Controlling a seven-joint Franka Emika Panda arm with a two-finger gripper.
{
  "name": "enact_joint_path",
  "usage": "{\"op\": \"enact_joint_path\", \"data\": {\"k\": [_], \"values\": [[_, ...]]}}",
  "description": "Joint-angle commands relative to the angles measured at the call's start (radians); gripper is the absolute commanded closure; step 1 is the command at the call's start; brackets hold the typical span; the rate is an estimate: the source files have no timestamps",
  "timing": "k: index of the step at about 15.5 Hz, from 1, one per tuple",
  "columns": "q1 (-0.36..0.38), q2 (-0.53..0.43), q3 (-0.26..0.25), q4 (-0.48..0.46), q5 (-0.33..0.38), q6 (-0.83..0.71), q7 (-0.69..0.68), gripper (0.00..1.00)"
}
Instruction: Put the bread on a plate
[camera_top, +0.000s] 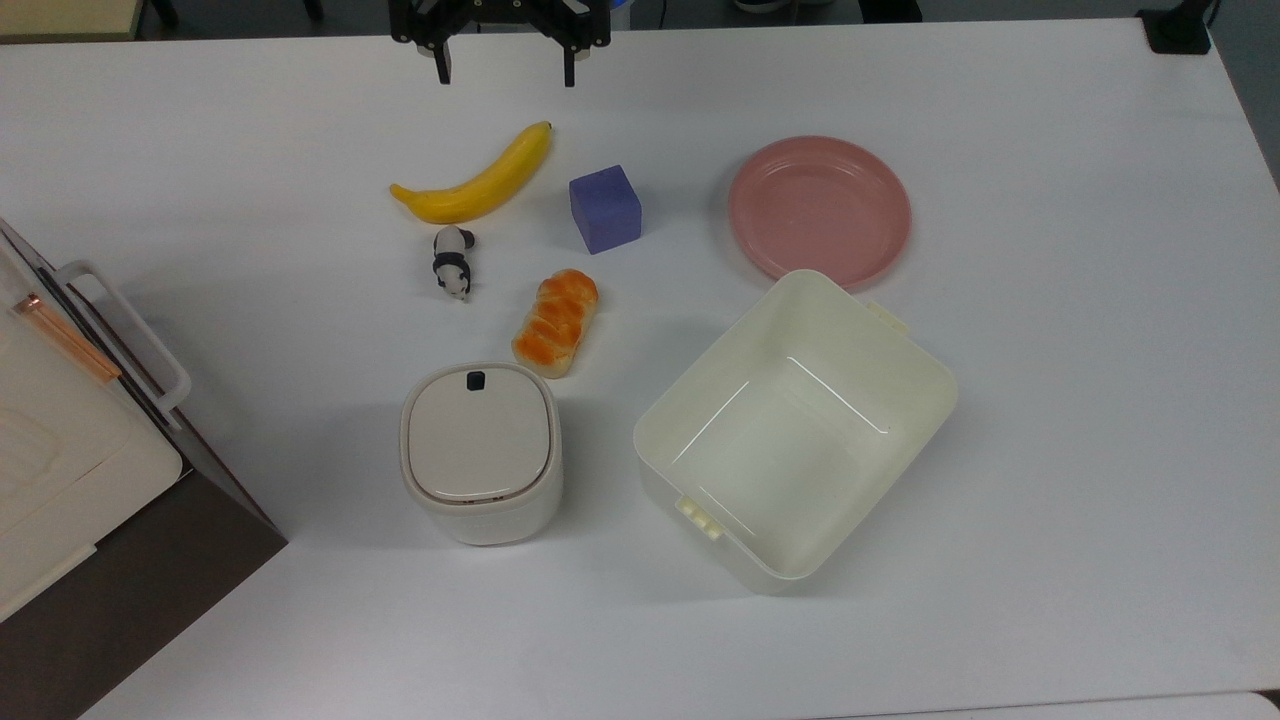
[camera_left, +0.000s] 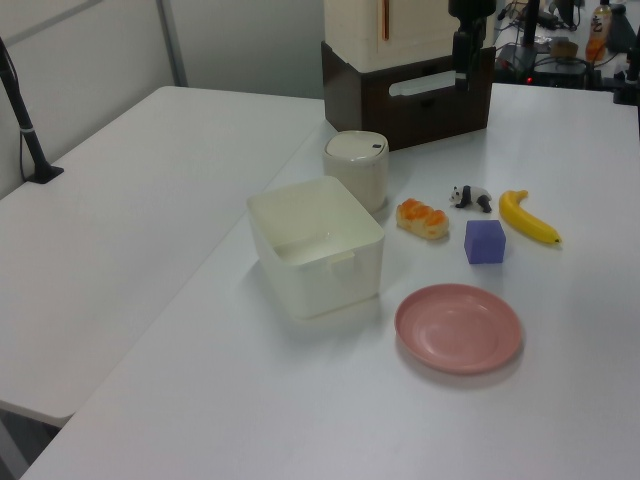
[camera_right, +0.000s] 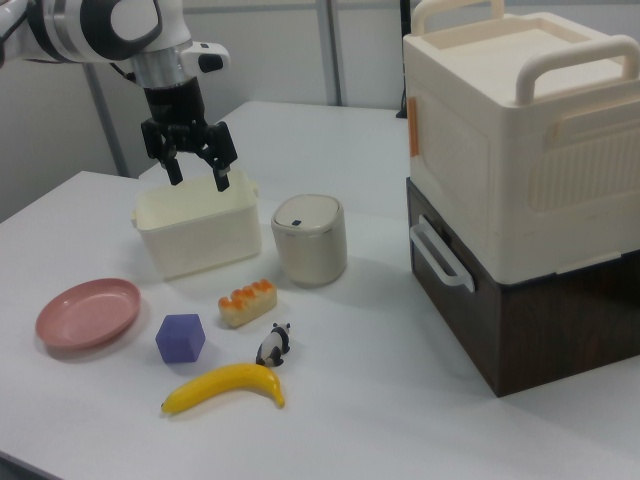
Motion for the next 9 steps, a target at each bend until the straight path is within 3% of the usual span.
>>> {"op": "enact_joint_path", "data": {"k": [1, 9], "values": [[0.007, 0.0, -0.005, 0.007, 0.017, -0.026, 0.012, 0.0], [0.009, 0.0, -0.005, 0.004, 0.019, -0.025, 0.028, 0.0]]}}
